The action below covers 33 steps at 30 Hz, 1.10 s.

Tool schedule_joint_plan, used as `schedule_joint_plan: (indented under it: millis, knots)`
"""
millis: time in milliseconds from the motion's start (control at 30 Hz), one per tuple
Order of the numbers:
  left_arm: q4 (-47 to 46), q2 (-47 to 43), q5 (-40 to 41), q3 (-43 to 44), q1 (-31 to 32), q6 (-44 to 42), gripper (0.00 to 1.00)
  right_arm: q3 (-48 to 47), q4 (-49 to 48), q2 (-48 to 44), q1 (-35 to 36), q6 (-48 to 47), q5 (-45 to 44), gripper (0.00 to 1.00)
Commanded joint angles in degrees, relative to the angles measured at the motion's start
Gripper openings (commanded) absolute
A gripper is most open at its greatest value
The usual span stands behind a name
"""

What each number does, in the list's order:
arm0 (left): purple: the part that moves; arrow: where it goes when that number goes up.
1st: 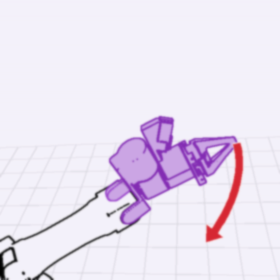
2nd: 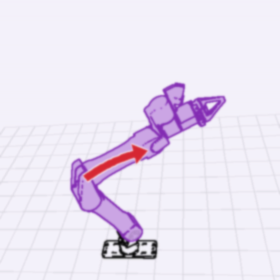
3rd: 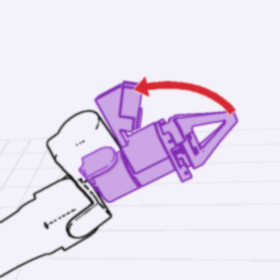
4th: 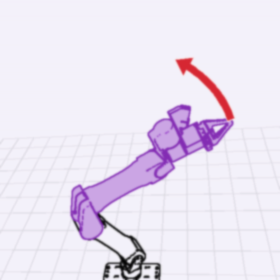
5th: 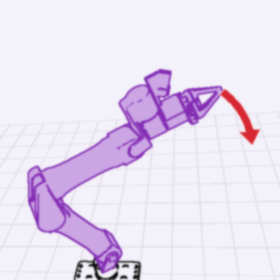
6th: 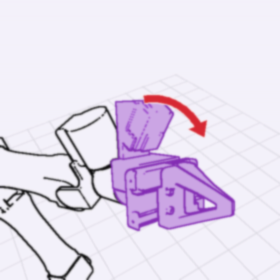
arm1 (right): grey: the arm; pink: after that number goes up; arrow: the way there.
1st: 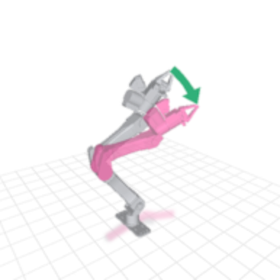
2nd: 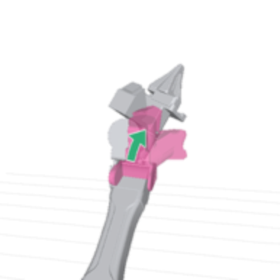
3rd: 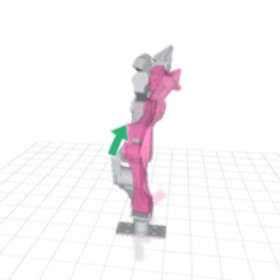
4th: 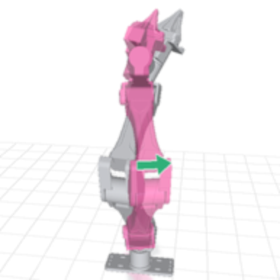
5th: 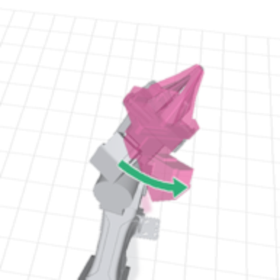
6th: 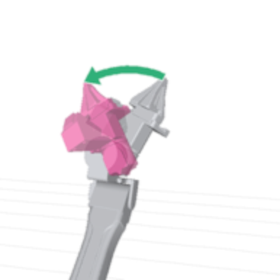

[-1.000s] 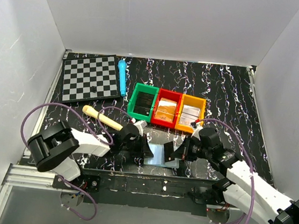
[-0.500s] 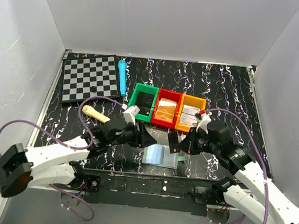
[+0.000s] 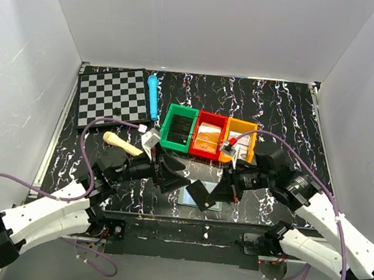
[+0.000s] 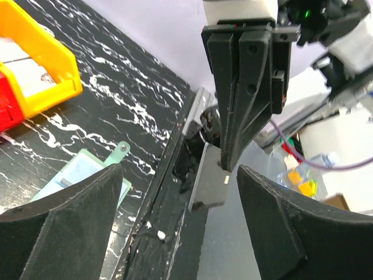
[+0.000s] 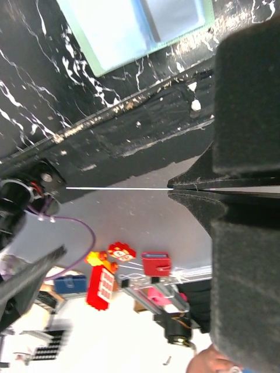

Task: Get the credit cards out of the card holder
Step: Place the credit card in the storage box.

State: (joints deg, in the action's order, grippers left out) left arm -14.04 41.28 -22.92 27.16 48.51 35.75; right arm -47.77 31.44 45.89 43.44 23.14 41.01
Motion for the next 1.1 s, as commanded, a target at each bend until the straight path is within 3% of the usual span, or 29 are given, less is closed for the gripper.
schedule_joint_plan:
  millis: [0,200,433,600,900,933,1067]
  knots:
    - [-3.5,3.5,-9.2,0.6,-0.3,-2.6,0.76,-3.8,-0.5,2.9,4.8,-2.3,2.9,0.01]
    - [-5.8,8.4,-18.6,1.9,-0.3,-2.9,0.51,-4.3,-2.3,4.6,6.7,-2.0,2.1,0.01]
    - [-11.9,7.6,-24.3,-1.6,-0.3,1.1,0.39,-4.4,-2.5,4.8,6.7,-2.1,1.6,0.01]
    - [-13.7,7.7,-25.9,-2.7,-0.3,2.5,0.15,-4.4,-2.5,4.9,6.7,-2.4,1.6,0.01]
    - [-16.1,9.5,-28.1,-3.2,-0.3,4.1,0.00,-4.6,-2.7,5.0,6.7,-2.4,1.8,0.01]
    - [-16.1,9.5,-27.7,-3.3,-0.3,4.2,0.00,-4.6,-3.0,4.8,6.7,-2.3,1.6,0.04]
    - [-17.1,7.8,-23.9,-4.6,-0.3,5.5,0.00,-4.0,-4.3,2.5,6.7,-1.0,-3.7,0.30]
